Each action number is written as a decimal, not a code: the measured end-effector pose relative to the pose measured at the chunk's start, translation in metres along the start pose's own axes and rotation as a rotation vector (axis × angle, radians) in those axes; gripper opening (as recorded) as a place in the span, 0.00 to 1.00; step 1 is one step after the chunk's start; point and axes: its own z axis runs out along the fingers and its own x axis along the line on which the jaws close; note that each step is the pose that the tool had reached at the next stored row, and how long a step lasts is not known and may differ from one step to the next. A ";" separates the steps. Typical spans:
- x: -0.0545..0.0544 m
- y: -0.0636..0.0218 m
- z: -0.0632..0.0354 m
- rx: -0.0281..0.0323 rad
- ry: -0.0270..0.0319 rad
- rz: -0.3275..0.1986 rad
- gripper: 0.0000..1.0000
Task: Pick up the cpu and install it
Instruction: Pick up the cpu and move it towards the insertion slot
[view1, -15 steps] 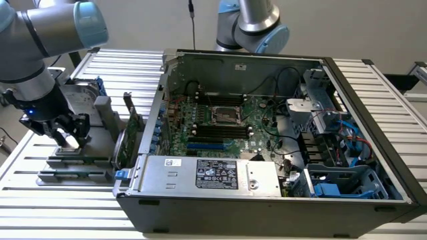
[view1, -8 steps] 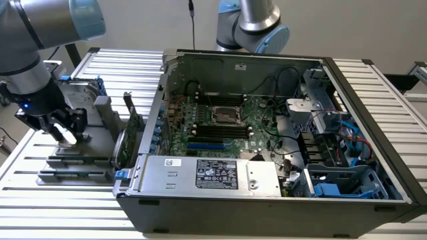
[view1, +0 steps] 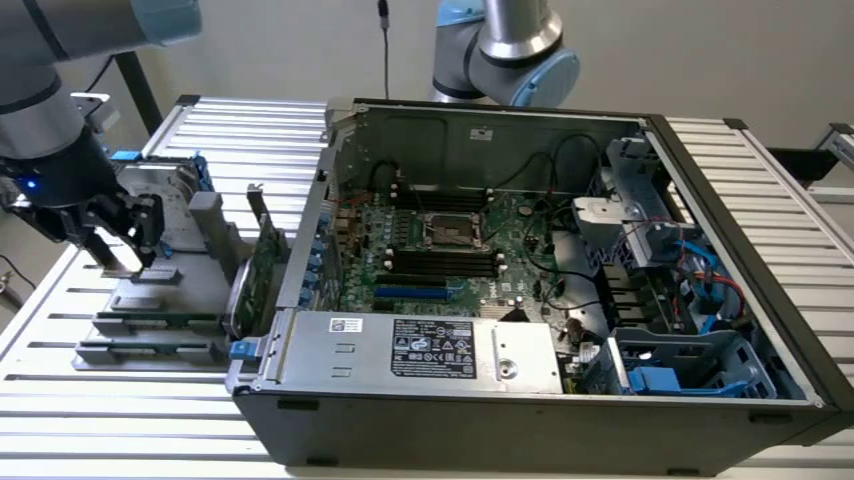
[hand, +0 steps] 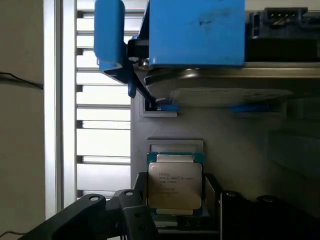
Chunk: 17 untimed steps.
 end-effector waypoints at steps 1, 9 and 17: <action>0.000 0.0001 -0.0043 0.0000 0.0006 0.000 0.54; -0.004 0.0014 -0.0409 0.0000 0.0040 -0.001 0.54; -0.016 0.0026 -0.0778 0.0003 0.0094 -0.012 0.54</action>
